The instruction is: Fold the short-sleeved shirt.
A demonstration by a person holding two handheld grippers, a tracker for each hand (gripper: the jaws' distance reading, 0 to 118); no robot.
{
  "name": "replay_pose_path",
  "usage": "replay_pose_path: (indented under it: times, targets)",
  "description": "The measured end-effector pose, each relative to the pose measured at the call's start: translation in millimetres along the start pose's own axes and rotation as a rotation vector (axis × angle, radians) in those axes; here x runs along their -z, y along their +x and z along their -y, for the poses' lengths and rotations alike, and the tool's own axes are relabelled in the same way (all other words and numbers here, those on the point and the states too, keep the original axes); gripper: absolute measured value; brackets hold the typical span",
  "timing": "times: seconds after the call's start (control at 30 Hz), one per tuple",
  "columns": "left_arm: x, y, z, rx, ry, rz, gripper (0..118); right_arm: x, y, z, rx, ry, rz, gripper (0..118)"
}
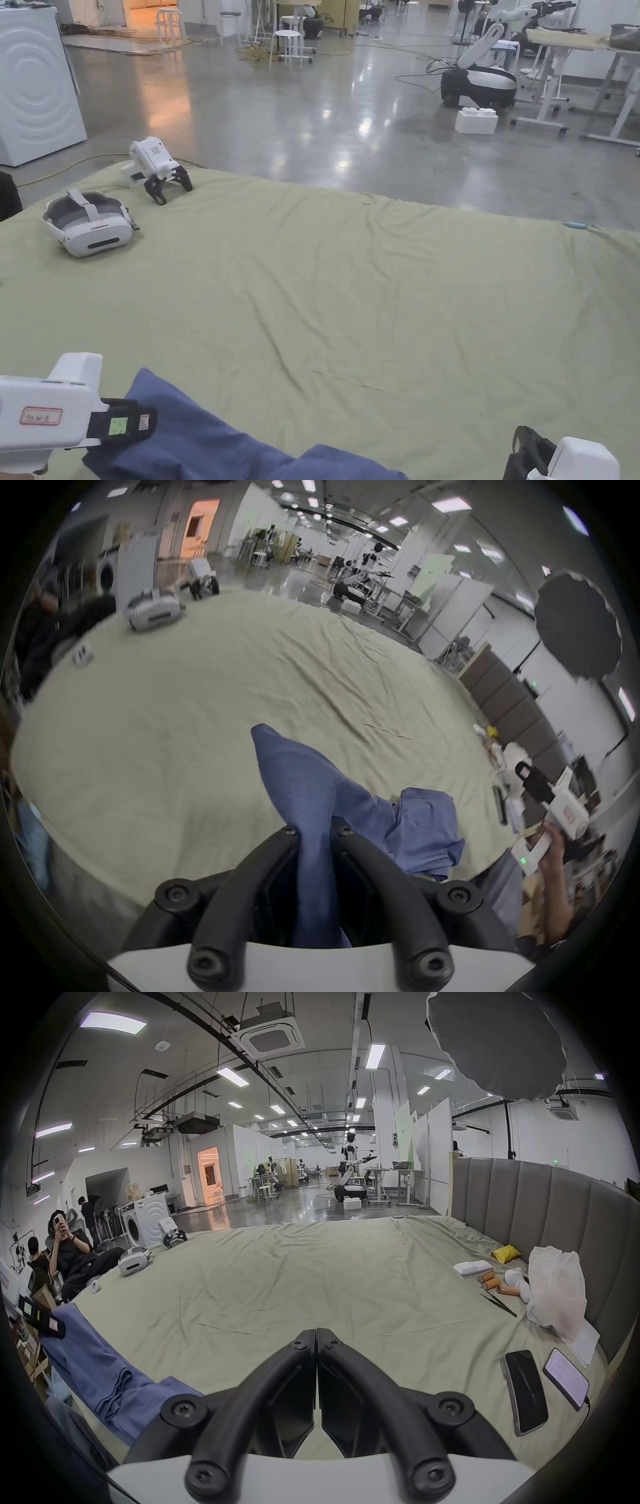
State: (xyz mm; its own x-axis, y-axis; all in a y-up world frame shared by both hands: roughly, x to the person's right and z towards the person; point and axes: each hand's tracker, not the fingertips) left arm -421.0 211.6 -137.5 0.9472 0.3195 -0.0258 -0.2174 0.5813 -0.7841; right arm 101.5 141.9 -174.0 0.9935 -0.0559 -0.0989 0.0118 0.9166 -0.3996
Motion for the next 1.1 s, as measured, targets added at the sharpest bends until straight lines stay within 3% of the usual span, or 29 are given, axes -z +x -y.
replay_pose_path:
  times: [0.2,0.5,0.63,0.87,0.93,0.97,1.0,1.07,1.1]
  targets:
    - [3.8,77.7,4.9,0.126,-0.012,-0.045,9,3.6,-4.4,6.3,0.017,-0.019,-0.014,0]
    - [58.9,181.6,29.1,0.294,-0.086,0.046,9,1.5,1.1,10.3,0.021,-0.026,-0.006,0]
    - [104.0,220.5,48.6,0.336,-0.116,0.035,9,-1.1,7.6,12.1,0.029,-0.029,0.007,0]
    - [177.5,251.7,80.3,0.275,-0.196,0.040,9,0.9,23.6,23.3,0.078,-0.061,0.013,0]
    - [186.4,250.8,84.0,0.253,-0.199,0.033,19,2.6,31.4,25.2,0.081,-0.064,0.017,0]
    - [186.2,246.8,82.9,0.232,-0.196,0.039,29,4.3,35.2,25.5,0.080,-0.065,0.019,0]
    - [183.8,242.9,81.8,0.205,-0.182,0.053,45,0.8,26.4,22.2,0.095,-0.051,-0.070,0]
    - [166.2,234.0,75.2,0.152,-0.172,0.147,69,0.3,35.3,21.0,0.097,-0.052,-0.069,0]
    - [156.9,229.4,71.2,0.133,-0.162,0.177,71,-1.9,38.3,19.8,0.074,-0.052,-0.032,0]
